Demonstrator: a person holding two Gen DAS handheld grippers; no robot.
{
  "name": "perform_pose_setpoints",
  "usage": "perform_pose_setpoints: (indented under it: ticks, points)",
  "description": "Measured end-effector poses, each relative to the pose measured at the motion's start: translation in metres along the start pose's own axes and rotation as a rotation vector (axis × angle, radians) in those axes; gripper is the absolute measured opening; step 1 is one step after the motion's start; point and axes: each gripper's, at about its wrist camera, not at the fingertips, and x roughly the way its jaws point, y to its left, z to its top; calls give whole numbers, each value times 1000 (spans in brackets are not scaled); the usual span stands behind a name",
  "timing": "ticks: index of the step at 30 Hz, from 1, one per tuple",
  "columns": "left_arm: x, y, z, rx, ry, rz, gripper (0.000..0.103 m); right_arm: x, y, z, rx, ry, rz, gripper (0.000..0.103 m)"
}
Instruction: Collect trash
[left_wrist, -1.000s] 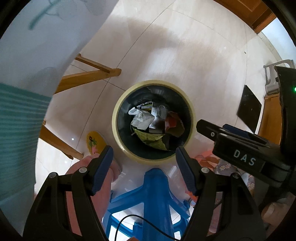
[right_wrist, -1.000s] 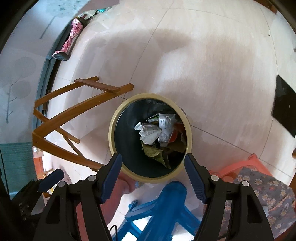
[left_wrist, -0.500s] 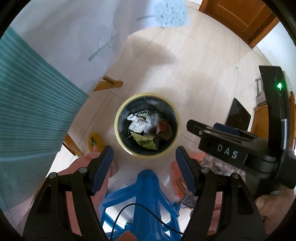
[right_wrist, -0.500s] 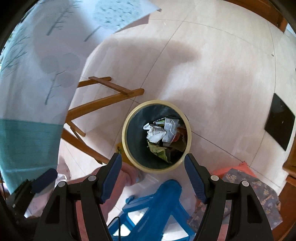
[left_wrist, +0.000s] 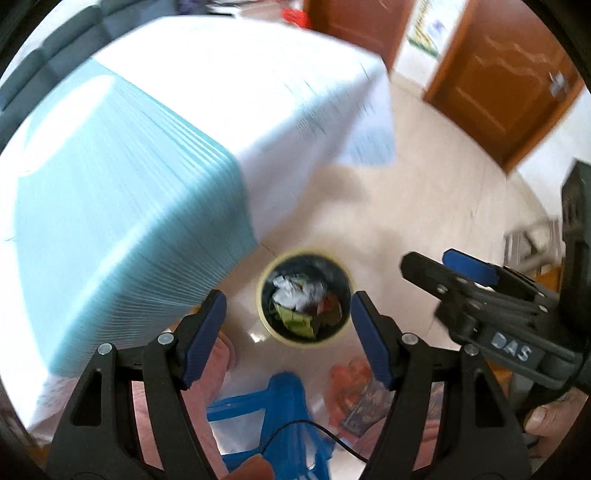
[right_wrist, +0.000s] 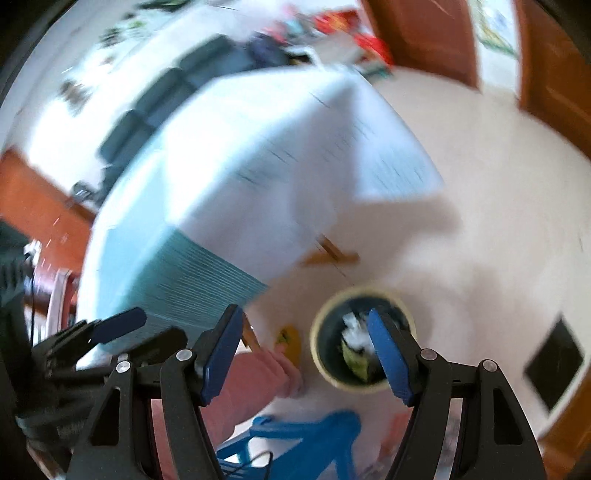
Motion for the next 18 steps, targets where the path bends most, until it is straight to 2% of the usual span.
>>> perform_pose_setpoints:
  ticks: [5,9,14,18]
  points:
    - [-56,28,15,-147,-129,74,67,-40,40,30,-172,-117,64,71]
    - [-86,32,16,-223,-210,126,67,-63,66,52,-291,-193,78,71]
    - [-110,31,11,-291,-279,187,67,-81,90,66,-385,-243,129,71]
    - [-128,28,4,-340,-343,267,67,-91,99,65,-469,-261,156,71]
